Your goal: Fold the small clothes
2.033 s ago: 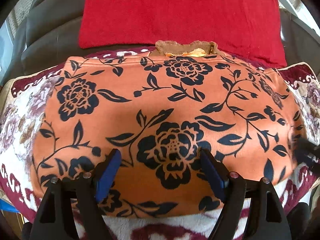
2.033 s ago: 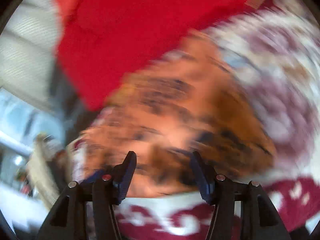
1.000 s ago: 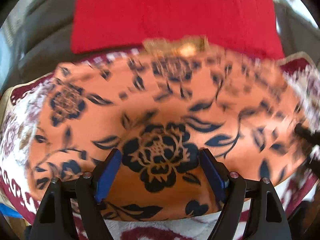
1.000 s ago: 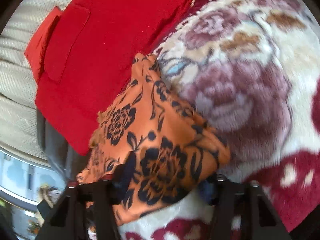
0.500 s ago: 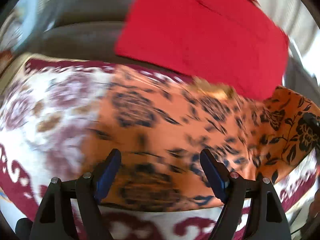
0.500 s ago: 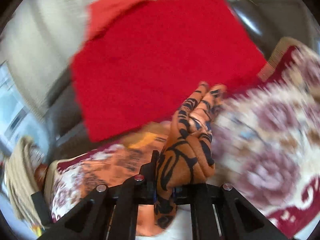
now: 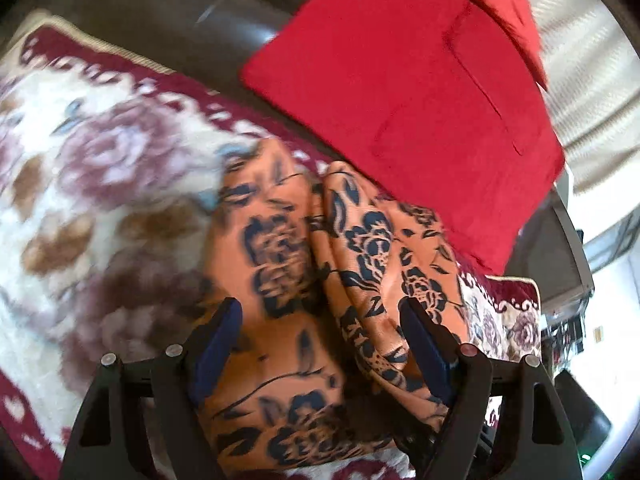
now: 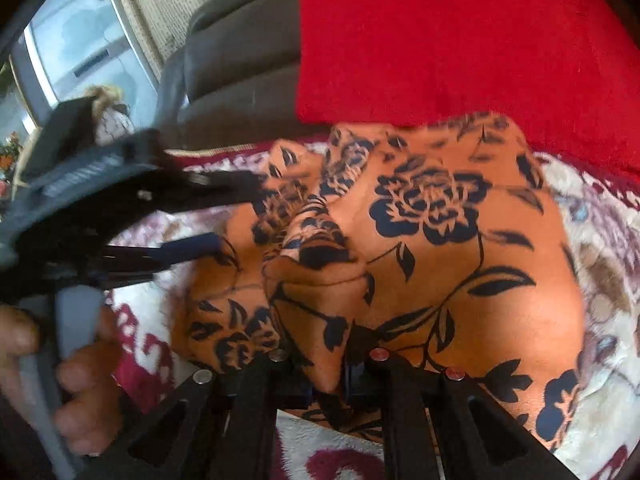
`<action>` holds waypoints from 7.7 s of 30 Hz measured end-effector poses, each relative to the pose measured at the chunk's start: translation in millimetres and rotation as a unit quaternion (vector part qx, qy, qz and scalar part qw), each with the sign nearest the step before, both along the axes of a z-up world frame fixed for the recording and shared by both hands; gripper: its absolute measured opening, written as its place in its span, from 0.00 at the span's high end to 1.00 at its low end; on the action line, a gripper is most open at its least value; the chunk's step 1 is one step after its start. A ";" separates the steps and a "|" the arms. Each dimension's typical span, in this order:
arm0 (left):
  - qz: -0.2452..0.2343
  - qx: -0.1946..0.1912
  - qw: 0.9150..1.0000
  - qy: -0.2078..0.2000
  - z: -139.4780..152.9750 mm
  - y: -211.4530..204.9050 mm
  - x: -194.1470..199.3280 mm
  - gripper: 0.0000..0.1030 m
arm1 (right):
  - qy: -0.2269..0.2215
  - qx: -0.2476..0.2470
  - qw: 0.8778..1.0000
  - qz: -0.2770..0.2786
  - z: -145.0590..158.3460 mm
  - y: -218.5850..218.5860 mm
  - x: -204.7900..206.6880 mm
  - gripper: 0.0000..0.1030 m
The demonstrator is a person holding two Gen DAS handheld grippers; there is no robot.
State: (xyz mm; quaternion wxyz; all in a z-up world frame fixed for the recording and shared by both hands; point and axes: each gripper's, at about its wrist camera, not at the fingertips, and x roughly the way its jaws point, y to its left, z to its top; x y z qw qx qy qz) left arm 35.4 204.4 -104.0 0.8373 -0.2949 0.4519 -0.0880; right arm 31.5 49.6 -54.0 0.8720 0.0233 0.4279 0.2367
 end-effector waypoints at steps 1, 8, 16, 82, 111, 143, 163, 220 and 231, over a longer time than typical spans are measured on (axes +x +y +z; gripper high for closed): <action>-0.006 0.001 1.000 -0.003 2.4 -4.8 3.9 0.21 | -0.008 0.002 1.000 0.003 4.9 0.3 -2.3 0.90; -0.035 0.015 0.999 0.036 -15.5 -33.4 61.6 0.54 | -0.033 0.007 0.999 0.016 14.3 -17.9 -25.2 0.90; -0.077 0.100 0.984 -0.126 56.0 -22.3 37.3 0.83 | -0.056 0.042 0.997 0.042 38.4 5.4 -29.3 0.90; 0.004 0.205 0.979 0.009 -28.4 6.9 -21.3 0.42 | 0.152 0.120 0.977 -0.093 -22.5 -111.3 107.8 0.49; 0.007 0.190 0.982 0.015 -29.1 11.9 -55.5 0.42 | 0.154 0.116 0.979 -0.070 -34.5 -107.6 24.9 0.65; -0.004 0.196 0.980 0.018 -36.8 7.7 -62.1 0.41 | 0.200 0.240 0.946 -0.090 -42.3 -149.3 112.1 0.32; -0.004 0.188 0.982 0.018 -43.9 12.6 -60.4 0.36 | 0.183 0.206 0.958 -0.076 -47.4 -118.0 83.3 0.39; 0.010 0.190 0.982 0.011 -9.0 20.6 39.8 0.34 | 0.153 0.149 0.975 -0.061 -35.2 -132.6 25.7 0.40; 0.018 0.134 0.990 0.037 -43.8 45.4 53.9 0.35 | 0.154 0.157 0.974 -0.063 -36.9 -133.3 23.0 0.39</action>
